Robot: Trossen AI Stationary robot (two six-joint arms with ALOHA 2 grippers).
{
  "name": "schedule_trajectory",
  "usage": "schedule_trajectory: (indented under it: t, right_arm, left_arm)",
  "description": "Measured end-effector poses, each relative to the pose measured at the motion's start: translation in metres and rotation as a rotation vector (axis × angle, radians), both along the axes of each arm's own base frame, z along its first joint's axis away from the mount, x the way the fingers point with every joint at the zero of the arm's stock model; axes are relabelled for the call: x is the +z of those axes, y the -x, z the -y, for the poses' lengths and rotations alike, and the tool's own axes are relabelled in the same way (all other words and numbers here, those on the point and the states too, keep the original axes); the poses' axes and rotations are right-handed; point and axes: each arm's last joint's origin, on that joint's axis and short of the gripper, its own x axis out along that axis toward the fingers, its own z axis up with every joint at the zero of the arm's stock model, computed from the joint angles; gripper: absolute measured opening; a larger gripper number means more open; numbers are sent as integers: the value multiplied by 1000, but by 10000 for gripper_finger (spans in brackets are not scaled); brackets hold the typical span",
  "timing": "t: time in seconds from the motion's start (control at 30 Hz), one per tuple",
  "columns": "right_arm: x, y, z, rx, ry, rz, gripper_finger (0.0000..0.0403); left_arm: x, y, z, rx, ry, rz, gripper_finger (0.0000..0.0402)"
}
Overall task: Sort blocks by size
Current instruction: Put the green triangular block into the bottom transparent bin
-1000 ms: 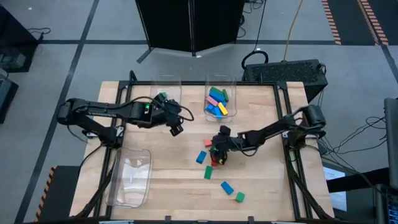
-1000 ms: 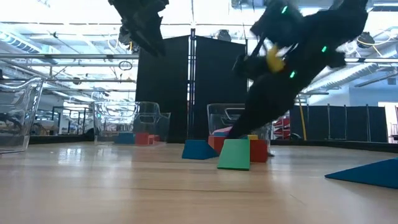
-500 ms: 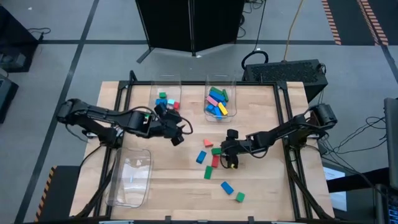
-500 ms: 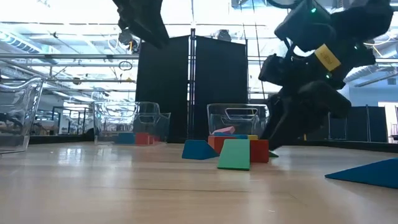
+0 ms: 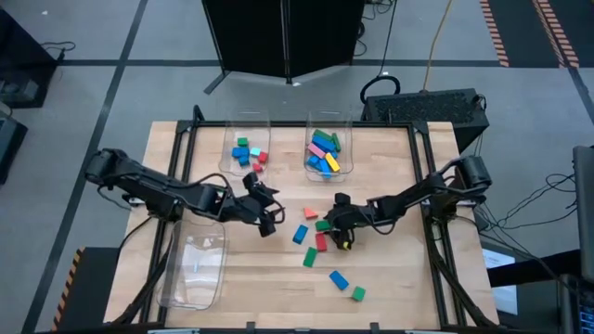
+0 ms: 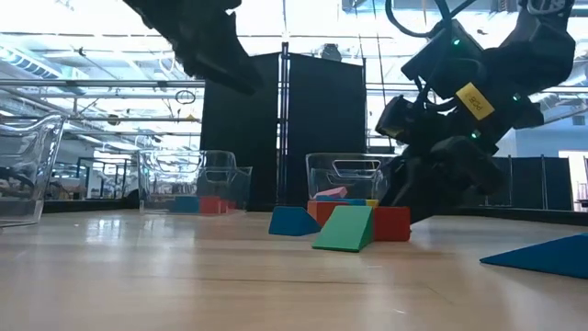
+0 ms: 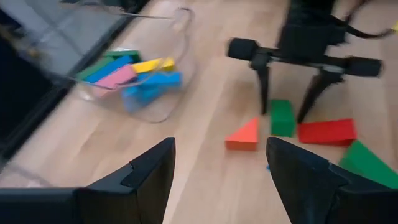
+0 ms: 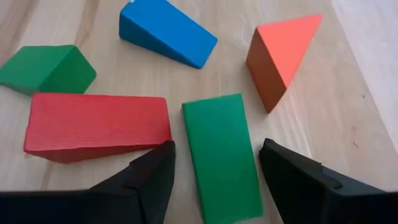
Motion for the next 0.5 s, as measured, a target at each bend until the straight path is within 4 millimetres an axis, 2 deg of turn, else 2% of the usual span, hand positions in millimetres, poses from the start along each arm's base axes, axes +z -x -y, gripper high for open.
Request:
schedule_trajectory:
  t: [0.13, 0.37, 0.5]
  right_arm:
    - [-1, 0, 0, 1, 2, -4, 202]
    - [-1, 0, 0, 4, 7, -4, 117]
    - [1, -1, 0, -3, -3, 16, 114]
  left_arm:
    - [-12, 0, 1, -62, 28, 42, 253]
    - [-21, 2, 2, -99, 37, 69, 253]
    - [-31, 1, 3, -105, 31, 34, 253]
